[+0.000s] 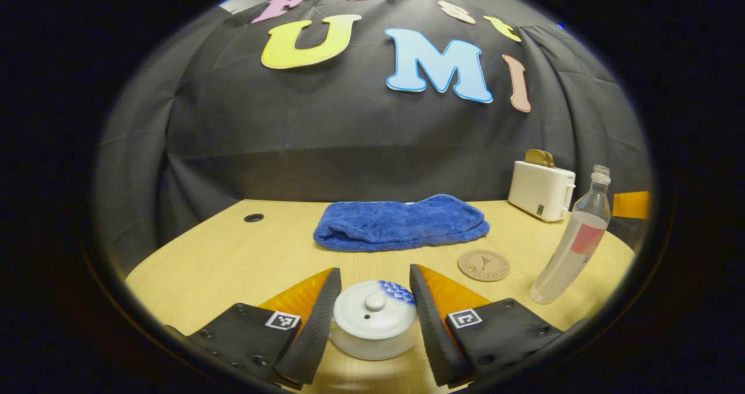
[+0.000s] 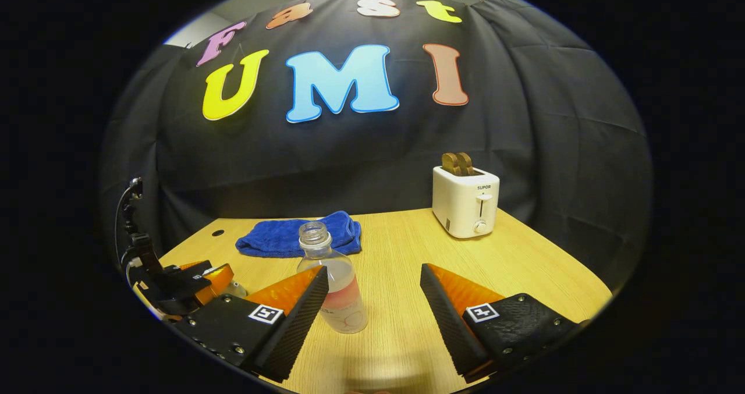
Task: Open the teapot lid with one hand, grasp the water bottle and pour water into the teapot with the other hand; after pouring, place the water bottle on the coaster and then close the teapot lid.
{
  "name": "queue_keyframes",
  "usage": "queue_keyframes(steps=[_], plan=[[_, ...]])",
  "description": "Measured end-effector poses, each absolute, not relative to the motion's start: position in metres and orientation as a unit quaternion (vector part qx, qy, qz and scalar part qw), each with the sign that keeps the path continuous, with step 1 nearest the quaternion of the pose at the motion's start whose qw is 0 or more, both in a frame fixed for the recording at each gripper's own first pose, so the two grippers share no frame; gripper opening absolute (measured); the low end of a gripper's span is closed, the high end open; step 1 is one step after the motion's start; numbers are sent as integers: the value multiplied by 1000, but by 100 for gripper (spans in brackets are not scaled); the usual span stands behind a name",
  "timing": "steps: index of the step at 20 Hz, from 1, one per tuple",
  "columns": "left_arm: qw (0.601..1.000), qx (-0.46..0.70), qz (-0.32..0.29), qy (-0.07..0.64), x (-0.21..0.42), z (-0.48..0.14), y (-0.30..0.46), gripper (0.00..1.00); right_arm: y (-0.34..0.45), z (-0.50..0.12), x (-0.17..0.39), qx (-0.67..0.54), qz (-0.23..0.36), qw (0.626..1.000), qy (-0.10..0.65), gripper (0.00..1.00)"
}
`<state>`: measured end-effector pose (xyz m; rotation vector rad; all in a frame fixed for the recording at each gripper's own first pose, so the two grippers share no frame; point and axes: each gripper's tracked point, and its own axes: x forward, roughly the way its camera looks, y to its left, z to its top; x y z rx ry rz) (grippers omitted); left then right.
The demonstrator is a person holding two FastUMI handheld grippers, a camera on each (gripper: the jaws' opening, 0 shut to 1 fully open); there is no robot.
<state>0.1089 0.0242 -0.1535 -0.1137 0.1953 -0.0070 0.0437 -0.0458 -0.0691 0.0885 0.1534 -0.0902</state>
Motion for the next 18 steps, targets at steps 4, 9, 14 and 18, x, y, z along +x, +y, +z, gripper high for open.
queue_keyframes(steps=[4,9,14,18], plan=[[994,-50,-3,100,110,-156,24,79,-46,-73,46,46,-44,995,81,99],[995,-39,-1,95,110,-154,25,79,-46,-78,48,51,-43,994,88,99],[996,-34,4,87,109,-145,25,78,-47,-83,49,54,-44,993,94,98],[996,-38,7,78,107,-142,28,64,-47,-83,48,64,-40,993,92,98]])
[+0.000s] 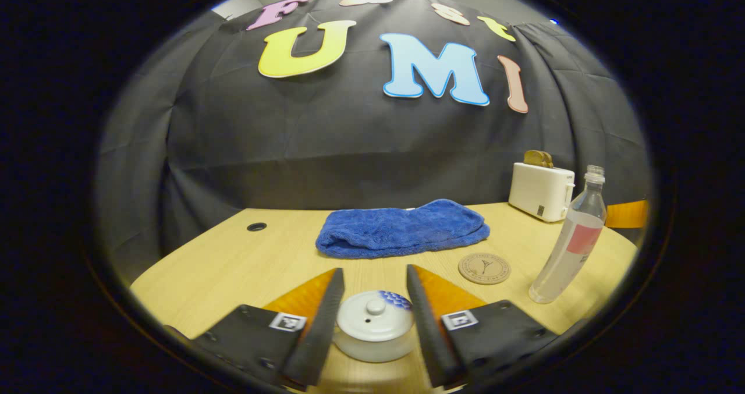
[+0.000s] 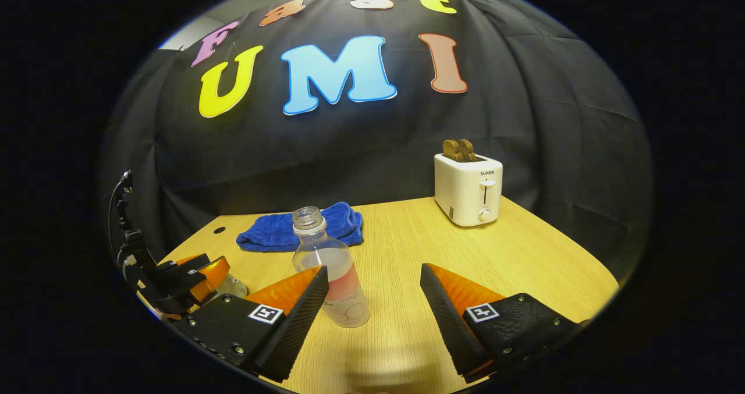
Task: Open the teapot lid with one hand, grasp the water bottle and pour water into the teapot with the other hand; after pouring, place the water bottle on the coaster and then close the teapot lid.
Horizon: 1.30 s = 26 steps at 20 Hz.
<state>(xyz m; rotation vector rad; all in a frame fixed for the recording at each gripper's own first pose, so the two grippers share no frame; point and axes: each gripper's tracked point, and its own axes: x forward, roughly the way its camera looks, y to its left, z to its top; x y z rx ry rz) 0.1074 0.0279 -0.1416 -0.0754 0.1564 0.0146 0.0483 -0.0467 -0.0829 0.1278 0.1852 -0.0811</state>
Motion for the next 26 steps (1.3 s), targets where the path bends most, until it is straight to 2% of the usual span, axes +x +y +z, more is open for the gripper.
queue_keyframes(steps=[2,3,6,8,12,13,26], plan=[[996,-36,5,81,107,-143,27,35,-47,-82,48,62,-42,993,90,99],[996,-33,6,87,107,-146,27,38,-47,-81,48,61,-42,993,89,98],[996,-24,2,85,105,-143,27,38,-46,-82,48,61,-41,993,89,99],[996,-21,5,85,107,-146,26,19,-47,-82,48,62,-41,993,88,98],[997,-12,13,75,107,-142,28,12,-44,-81,47,61,-38,994,86,98],[997,-18,15,70,109,-138,29,6,-43,-80,47,58,-36,994,86,98],[999,-20,4,42,100,-111,32,6,-23,-83,48,33,-6,996,82,98]])
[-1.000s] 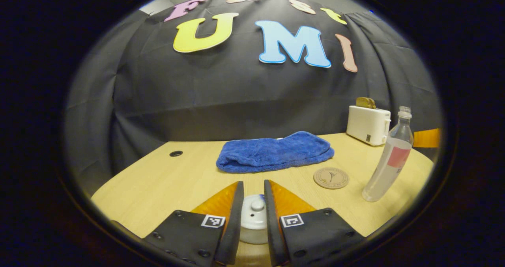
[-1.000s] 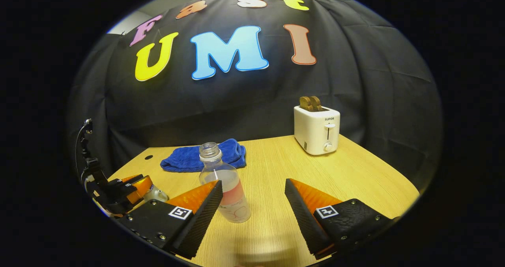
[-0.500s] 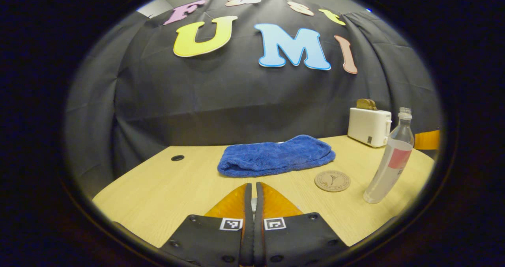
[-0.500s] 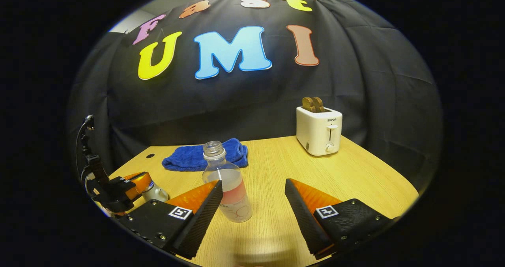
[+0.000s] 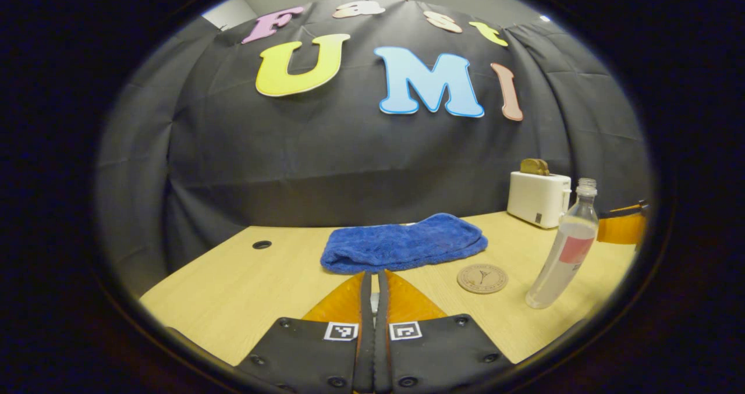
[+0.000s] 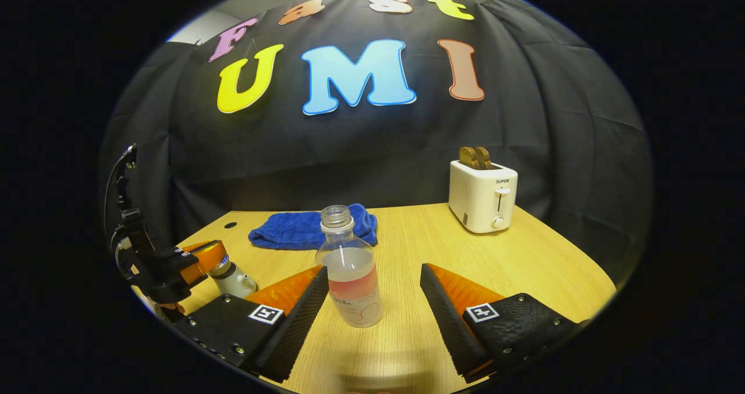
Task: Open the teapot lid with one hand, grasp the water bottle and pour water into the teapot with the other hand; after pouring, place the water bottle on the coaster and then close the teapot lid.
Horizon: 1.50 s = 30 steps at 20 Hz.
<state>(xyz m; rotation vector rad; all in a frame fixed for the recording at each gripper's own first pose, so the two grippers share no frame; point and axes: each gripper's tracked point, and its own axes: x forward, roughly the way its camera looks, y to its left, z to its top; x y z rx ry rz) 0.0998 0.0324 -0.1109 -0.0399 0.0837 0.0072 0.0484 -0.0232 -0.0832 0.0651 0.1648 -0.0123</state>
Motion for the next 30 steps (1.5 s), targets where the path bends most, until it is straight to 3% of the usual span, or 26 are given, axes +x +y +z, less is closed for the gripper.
queue_keyframes(steps=[15,17,21,22,30], plan=[[997,-33,52,44,72,-114,101,7,4,-129,96,-21,28,992,122,98],[996,-39,58,46,69,-117,112,6,6,-134,100,-25,28,992,124,89],[995,-51,69,52,63,-125,129,5,4,-138,109,-39,21,991,123,83],[995,-52,72,53,61,-127,131,6,5,-139,108,-44,21,991,123,78],[994,-58,82,52,51,-131,149,6,12,-122,108,-171,0,981,89,76]])
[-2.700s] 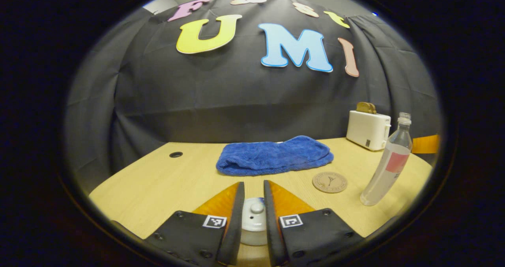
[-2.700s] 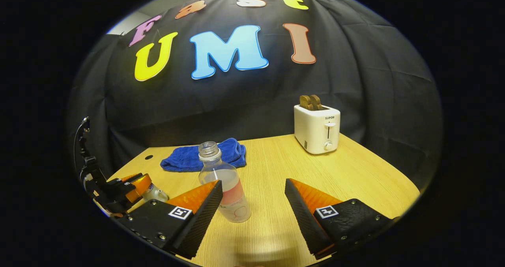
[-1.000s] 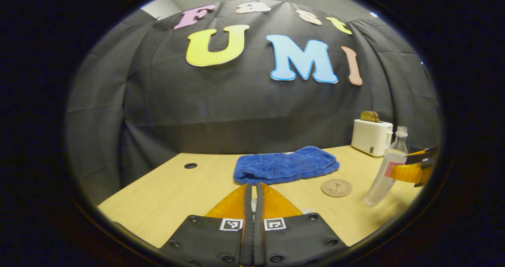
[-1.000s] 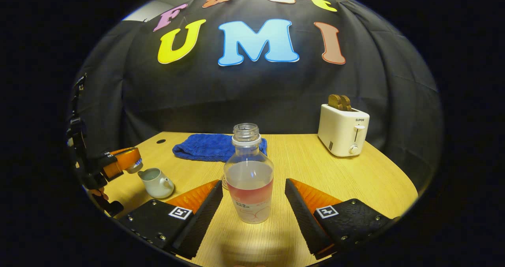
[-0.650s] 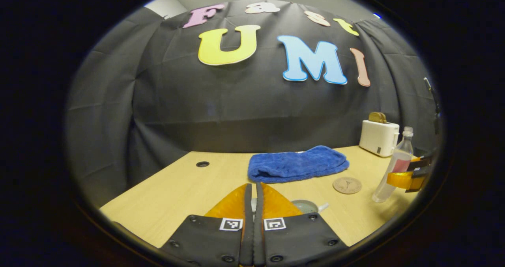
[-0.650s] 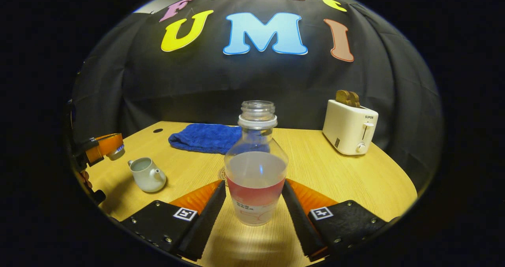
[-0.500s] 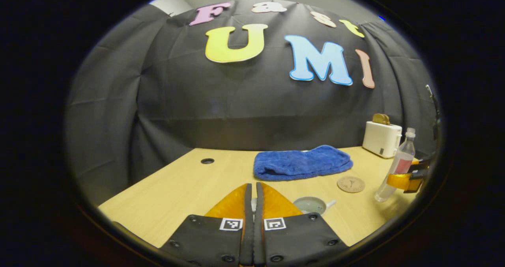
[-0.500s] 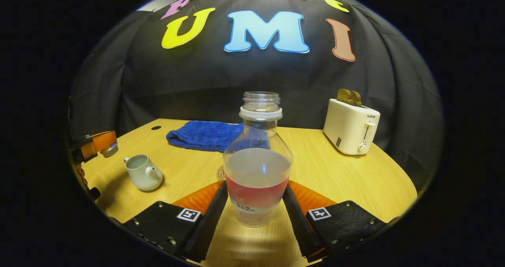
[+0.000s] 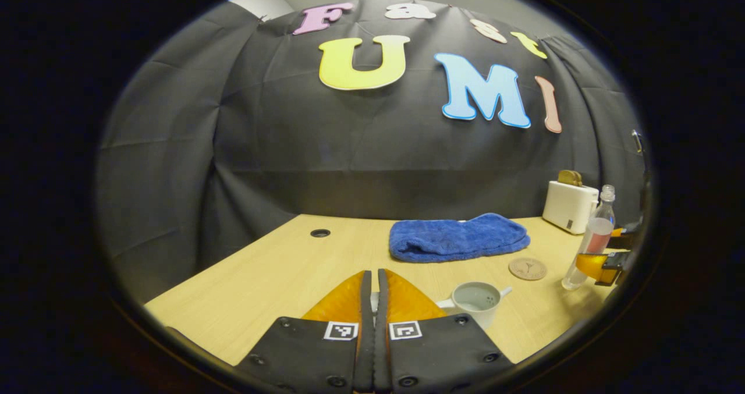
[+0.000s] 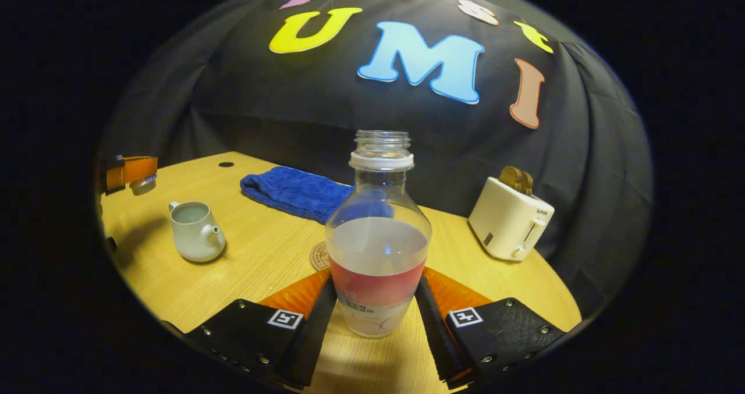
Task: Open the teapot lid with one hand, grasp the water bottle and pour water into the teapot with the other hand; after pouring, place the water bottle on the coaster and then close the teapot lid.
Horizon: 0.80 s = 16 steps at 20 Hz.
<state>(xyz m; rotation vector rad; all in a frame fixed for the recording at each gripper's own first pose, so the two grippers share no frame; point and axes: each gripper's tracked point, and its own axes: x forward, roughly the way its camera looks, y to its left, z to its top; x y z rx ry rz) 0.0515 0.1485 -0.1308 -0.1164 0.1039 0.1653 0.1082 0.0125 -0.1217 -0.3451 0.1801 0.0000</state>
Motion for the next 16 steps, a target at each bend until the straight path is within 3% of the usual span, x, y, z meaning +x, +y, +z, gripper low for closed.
queue_keyframes(steps=[8,16], plan=[[993,-58,90,55,39,-136,163,6,36,-91,126,-324,-2,945,51,76],[992,-59,97,59,33,-140,174,6,63,-85,141,-471,-8,882,16,76]])
